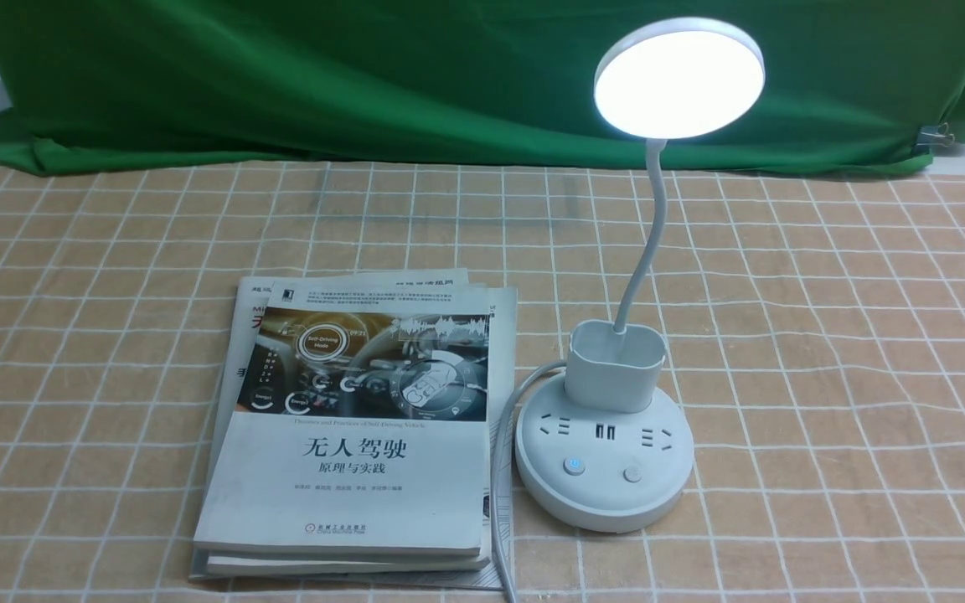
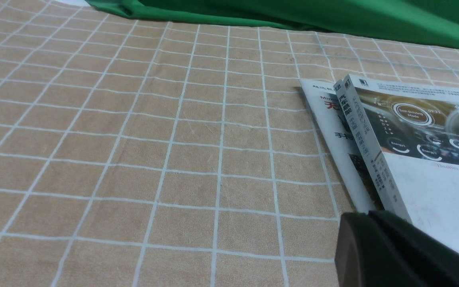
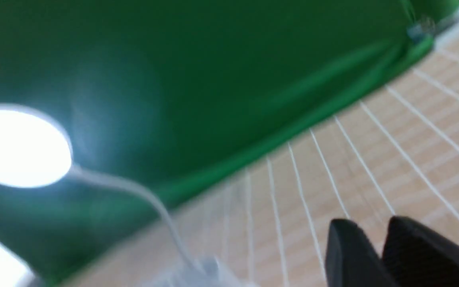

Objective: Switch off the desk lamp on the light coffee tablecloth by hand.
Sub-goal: 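Press the power button on the lamp base to turn the lamp off with the right gripper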

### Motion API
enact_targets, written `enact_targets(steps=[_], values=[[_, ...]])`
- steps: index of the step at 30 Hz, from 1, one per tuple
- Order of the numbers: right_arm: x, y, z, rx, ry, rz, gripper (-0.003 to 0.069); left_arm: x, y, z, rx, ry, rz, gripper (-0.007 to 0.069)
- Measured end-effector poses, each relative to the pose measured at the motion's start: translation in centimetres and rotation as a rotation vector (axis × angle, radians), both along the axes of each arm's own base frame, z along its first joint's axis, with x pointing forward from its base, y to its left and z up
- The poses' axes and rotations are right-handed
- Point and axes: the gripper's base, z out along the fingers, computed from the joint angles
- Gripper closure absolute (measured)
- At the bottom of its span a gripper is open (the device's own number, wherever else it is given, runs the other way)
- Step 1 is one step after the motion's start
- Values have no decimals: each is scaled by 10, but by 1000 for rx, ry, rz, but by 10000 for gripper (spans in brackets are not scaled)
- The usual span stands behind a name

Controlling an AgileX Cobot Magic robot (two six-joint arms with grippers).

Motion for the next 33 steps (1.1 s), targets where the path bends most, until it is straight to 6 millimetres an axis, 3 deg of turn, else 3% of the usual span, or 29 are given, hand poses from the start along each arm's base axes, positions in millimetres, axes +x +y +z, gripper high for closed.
enact_targets(steps=[1,5,10,12,17,19,23,33], values=[[4,3,21,-83,119,46,526,0,0,0,0,0,0,621],[19,8,50,-252,390,169,568,0,0,0,0,0,0,621],[50,12,57,-352,636,285,623,0,0,0,0,0,0,621],[73,13,53,-362,752,323,625,0,0,0,0,0,0,621],[103,20,41,-369,889,384,627,0,0,0,0,0,0,621],[119,36,29,-378,973,454,627,0,0,0,0,0,0,621],[132,73,14,-439,1038,565,625,0,0,0,0,0,0,621],[177,159,-9,-595,1025,648,617,0,0,0,0,0,0,621]])
